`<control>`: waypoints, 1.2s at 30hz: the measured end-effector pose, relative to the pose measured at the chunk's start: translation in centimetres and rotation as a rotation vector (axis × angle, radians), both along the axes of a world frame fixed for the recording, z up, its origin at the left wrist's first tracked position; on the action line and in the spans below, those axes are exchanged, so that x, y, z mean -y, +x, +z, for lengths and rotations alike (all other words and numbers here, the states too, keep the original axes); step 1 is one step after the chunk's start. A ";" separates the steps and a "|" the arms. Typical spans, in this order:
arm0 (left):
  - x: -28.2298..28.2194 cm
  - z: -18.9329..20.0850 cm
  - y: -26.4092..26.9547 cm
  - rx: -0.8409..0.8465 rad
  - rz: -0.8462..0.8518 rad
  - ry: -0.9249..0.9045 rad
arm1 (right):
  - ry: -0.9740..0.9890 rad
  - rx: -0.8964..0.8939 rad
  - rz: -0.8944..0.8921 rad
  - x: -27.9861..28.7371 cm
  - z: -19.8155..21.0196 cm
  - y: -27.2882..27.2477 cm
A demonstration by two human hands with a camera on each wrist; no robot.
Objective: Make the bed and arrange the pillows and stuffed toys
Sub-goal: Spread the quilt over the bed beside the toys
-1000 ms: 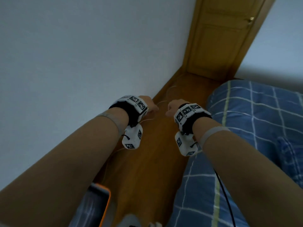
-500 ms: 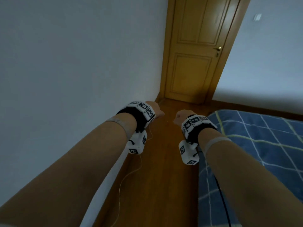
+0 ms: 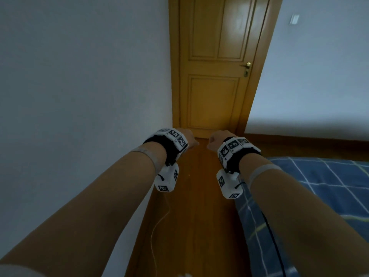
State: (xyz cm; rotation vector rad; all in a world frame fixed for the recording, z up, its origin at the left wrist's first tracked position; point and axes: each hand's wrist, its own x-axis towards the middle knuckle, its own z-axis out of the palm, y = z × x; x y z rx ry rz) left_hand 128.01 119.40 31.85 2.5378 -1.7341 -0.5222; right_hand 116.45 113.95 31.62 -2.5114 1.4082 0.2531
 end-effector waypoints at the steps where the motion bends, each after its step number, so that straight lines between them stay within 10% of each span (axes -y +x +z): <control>1: 2.9 0.9 1.1 -0.017 -0.013 -0.018 | -0.003 -0.005 -0.003 3.0 0.4 1.3; 20: 55.4 1.1 20.6 -0.239 -0.181 -0.046 | -0.063 -0.022 -0.193 54.9 1.1 18.4; 30: 82.8 -2.7 15.5 -0.209 -0.457 0.116 | 0.020 -0.109 -0.560 81.7 -6.9 12.0; 36: 99.4 -1.7 8.2 -0.087 -0.624 0.117 | 0.007 -0.017 -0.598 94.9 -4.2 5.6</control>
